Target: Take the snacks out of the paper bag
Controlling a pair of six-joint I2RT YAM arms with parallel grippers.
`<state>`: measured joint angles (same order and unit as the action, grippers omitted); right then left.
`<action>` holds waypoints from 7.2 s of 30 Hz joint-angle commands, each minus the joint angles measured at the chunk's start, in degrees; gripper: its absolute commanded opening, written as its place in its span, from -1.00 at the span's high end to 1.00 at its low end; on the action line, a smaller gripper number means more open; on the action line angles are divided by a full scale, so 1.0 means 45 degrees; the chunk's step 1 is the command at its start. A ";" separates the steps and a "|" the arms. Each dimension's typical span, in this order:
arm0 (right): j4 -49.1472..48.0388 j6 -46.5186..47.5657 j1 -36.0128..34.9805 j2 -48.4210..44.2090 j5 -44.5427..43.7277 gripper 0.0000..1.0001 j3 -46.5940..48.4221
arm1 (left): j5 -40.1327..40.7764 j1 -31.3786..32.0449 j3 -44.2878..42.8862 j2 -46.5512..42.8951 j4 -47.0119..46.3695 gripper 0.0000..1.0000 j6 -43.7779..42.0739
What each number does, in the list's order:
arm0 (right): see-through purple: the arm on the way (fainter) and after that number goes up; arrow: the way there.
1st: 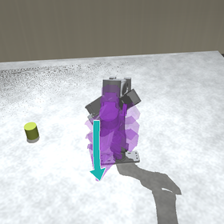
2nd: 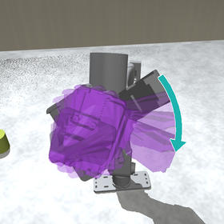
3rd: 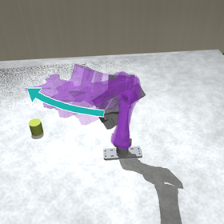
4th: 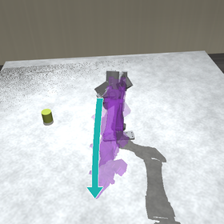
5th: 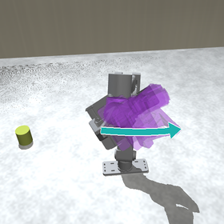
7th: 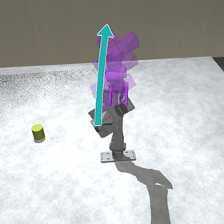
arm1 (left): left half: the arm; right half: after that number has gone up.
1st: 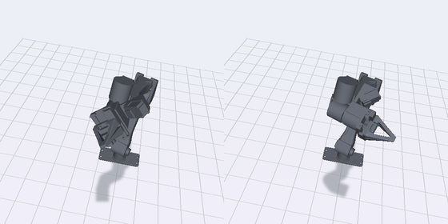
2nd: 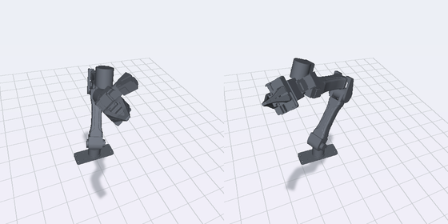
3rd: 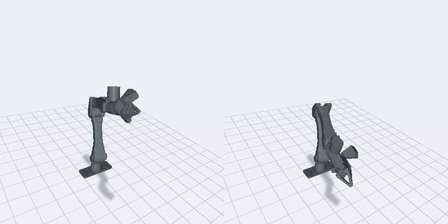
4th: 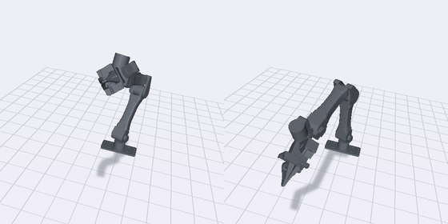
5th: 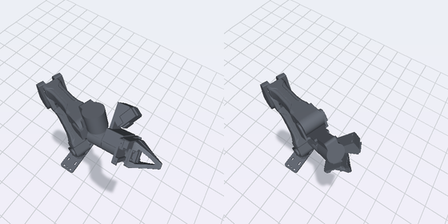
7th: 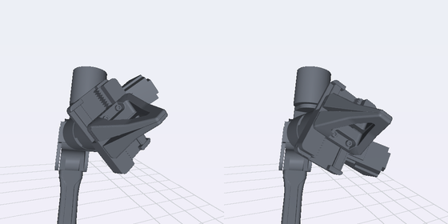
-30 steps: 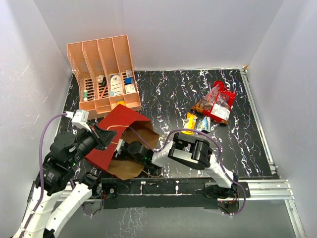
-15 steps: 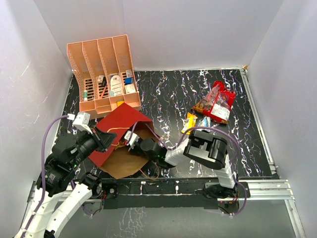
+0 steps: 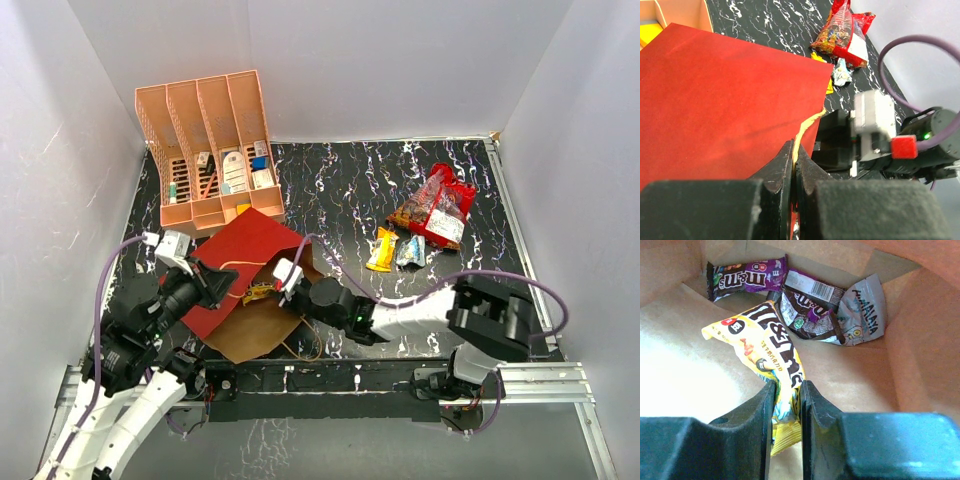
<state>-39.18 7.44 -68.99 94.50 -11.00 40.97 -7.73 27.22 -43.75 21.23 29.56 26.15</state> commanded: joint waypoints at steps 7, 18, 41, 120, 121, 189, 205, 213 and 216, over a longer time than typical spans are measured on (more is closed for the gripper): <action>0.5576 -0.0901 -0.0024 -0.5384 0.0734 0.85 -0.1063 | 0.0184 0.0015 0.0425 -0.1281 -0.0570 1.00 -0.0087; 1.0318 -0.3589 -0.0020 -1.1039 -0.2507 0.85 -0.1894 | 0.0838 -0.0092 0.0486 -0.1281 -0.0383 1.00 0.0185; 0.6778 -0.9383 0.9340 -0.7220 -0.1739 0.85 -0.4327 | 0.0545 -0.0144 0.0416 -0.0138 -0.0295 1.00 0.0116; -0.8784 0.5715 0.0058 0.6550 0.0677 -0.28 0.2776 | -0.1602 -0.2425 0.0437 -0.1559 -0.1198 1.00 -0.0421; -0.8600 0.6362 0.0058 0.6397 0.0923 -0.29 0.2554 | -0.1652 -0.2430 0.0382 -0.1453 -0.1249 1.00 -0.0421; 0.0017 0.4464 -0.1024 0.2213 0.1095 0.85 0.2202 | -0.2207 -0.2426 0.0582 -0.2014 -0.0969 1.00 -0.0108; 0.4198 -0.1130 -0.2266 -0.6607 -0.0007 0.85 -0.2318 | -0.2403 -0.2464 0.0579 -0.1341 -0.0908 1.00 -0.0166; 0.4912 -0.3256 -0.2267 -0.8792 -0.2500 0.85 -0.3716 | -0.1965 -0.2538 0.0576 -0.1314 -0.0803 1.00 -0.0068; 0.5355 -0.5137 -0.2237 -0.8942 -0.6076 0.85 -0.3921 | -0.1955 -0.2549 0.0536 -0.1107 -0.0756 1.00 -0.0106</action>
<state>-15.51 -3.57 -79.31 56.51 -18.22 23.59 -17.19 16.19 -41.19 14.63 26.65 25.76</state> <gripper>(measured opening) 0.163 0.009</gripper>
